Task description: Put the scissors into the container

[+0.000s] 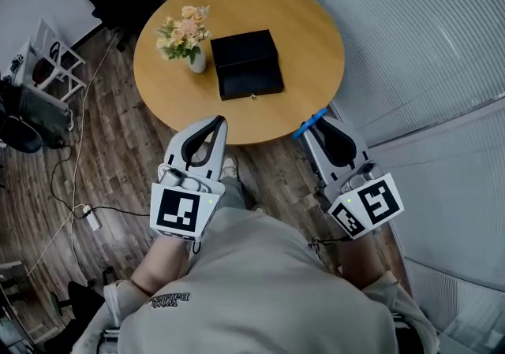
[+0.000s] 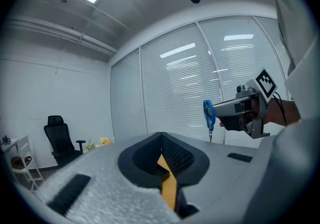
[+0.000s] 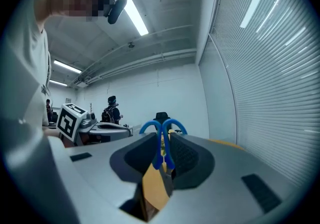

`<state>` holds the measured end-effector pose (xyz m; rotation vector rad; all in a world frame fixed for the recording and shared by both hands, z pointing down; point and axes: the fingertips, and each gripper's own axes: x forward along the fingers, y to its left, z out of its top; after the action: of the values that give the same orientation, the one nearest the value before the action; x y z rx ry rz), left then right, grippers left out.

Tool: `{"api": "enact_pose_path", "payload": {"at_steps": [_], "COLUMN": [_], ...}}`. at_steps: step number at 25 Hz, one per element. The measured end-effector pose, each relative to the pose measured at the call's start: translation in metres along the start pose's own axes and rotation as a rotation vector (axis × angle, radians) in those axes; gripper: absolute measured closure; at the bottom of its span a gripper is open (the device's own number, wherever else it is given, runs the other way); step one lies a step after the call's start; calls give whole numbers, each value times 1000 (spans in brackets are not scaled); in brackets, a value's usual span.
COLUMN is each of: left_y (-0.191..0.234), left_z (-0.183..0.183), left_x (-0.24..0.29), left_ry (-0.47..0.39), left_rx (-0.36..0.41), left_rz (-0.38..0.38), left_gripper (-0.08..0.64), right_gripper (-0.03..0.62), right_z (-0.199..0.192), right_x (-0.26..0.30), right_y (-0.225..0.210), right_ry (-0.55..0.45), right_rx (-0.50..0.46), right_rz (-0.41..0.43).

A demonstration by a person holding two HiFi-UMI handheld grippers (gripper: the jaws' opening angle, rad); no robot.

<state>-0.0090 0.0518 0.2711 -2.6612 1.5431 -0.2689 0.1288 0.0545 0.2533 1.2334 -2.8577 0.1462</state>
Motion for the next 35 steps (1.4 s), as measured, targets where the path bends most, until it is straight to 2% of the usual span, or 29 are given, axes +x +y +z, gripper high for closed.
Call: {"api": "enact_pose_path", "payload": {"at_steps": [2, 6, 10, 14, 22, 29, 32, 35], "left_y": [9, 26, 45, 65, 99, 128, 140, 150], "left_z": [-2, -11, -21, -33, -56, -72, -79, -87], "left_x": [12, 41, 68, 91, 132, 158, 166, 173], "left_ry": [-4, 17, 40, 59, 107, 126, 139, 151], "left_rx": [-9, 23, 25, 58, 18, -21, -45, -31], "left_rz": [-2, -13, -36, -63, -129, -203, -223, -231], "left_gripper": [538, 538, 538, 538, 538, 538, 538, 538], "right_gripper": [497, 497, 497, 497, 497, 497, 497, 497], "right_z": [-4, -7, -12, -17, -42, -65, -73, -85], "right_x": [15, 46, 77, 105, 170, 221, 240, 257], "right_y": [-7, -22, -41, -53, -60, -79, -81, -81], "right_ry": [18, 47, 99, 144, 288, 378, 413, 460], "right_rx": [-3, -10, -49, -64, -82, -119, -126, -142], "right_rz": [7, 9, -19, -22, 43, -1, 5, 21]}}
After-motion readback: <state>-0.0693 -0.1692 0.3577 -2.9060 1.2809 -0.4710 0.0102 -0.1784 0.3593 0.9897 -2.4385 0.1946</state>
